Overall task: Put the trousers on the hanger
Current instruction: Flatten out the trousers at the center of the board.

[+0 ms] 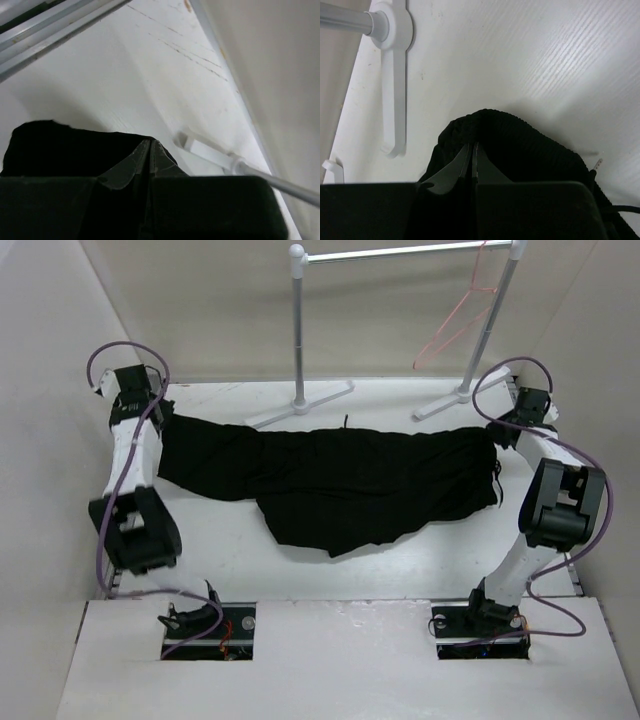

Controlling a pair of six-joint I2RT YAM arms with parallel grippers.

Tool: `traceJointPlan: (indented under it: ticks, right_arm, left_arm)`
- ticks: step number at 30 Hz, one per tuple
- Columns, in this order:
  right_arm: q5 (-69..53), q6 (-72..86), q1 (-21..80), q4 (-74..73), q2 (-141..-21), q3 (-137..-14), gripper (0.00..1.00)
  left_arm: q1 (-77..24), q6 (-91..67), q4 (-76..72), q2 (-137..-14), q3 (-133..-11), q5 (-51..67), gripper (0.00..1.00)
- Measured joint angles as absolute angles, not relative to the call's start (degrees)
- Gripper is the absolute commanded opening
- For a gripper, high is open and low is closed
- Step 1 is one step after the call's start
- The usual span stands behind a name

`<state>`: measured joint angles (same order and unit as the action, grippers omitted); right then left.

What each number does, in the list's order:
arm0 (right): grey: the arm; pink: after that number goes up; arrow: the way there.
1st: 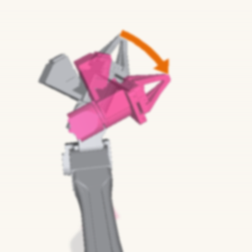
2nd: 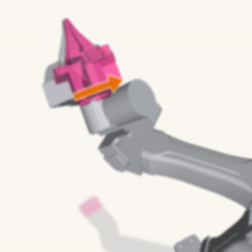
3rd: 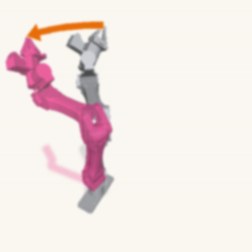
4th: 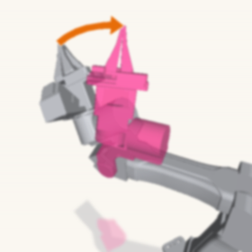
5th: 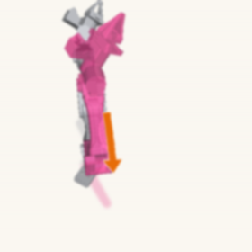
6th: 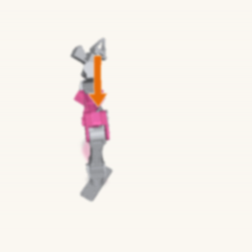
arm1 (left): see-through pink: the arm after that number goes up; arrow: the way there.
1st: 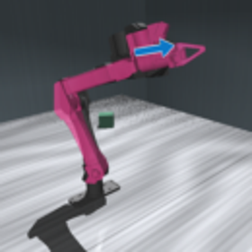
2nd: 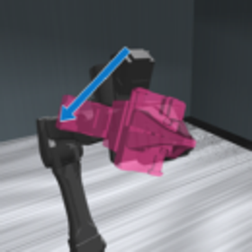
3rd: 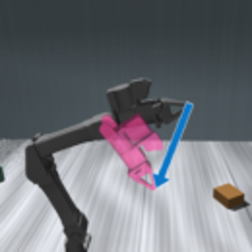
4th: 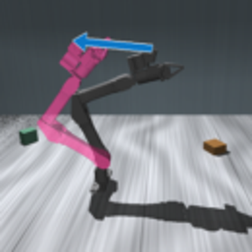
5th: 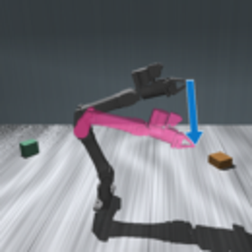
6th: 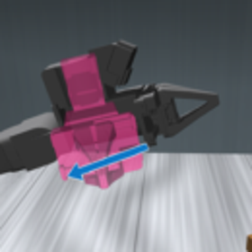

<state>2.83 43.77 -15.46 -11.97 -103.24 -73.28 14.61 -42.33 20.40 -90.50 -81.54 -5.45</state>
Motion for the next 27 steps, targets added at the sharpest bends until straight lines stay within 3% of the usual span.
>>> traceJointPlan:
  ticks: [6, 8, 11, 13, 14, 17, 20, 23, 26, 27]
  right_arm:
    - [2.4, 43.2, -15.9, -11.8, -107.4, -76.6, 0.05]
    - [2.3, 43.3, -15.9, -11.9, -109.1, -78.3, 0.06]
    - [2.1, 43.4, -16.0, -12.2, -111.3, -81.3, 0.17]
    - [2.1, 43.5, -16.0, -12.9, -111.8, -83.1, 0.37]
    - [2.2, 43.7, -15.7, -13.3, -111.8, -83.7, 0.46]
    - [2.6, 43.4, -15.0, -13.6, -110.6, -85.0, 0.59]
    - [3.3, 43.4, -13.3, -14.7, -106.3, -83.3, 0.63]
    - [4.6, 43.6, -10.5, -14.9, -98.1, -77.8, 0.56]
    - [5.6, 43.7, -6.6, -15.0, -88.7, -71.1, 0.15]
    - [5.9, 44.0, -4.9, -14.9, -85.6, -68.9, 0.10]
  left_arm:
    - [15.1, -42.0, 19.5, -114.2, -98.1, -6.8, 0.02]
    - [15.1, -41.6, 19.5, -120.8, -104.0, -7.5, 0.07]
    - [15.1, -40.9, 19.4, -127.7, -110.8, -8.2, 0.41]
    - [14.8, -40.6, 19.1, -129.2, -112.2, -8.0, 0.65]
    - [14.7, -40.5, 19.5, -129.1, -112.2, -8.0, 0.72]
    - [13.4, -40.1, 17.4, -124.7, -107.2, -8.2, 0.72]
    - [10.2, -39.9, 16.1, -112.3, -92.4, -8.9, 0.59]
    - [3.6, -40.9, 15.3, -95.5, -75.7, -9.8, 0.40]
    - [-5.5, -43.0, 15.6, -80.2, -61.6, -9.7, 0.34]
    - [-8.7, -43.9, 15.8, -76.1, -57.3, -9.5, 0.37]
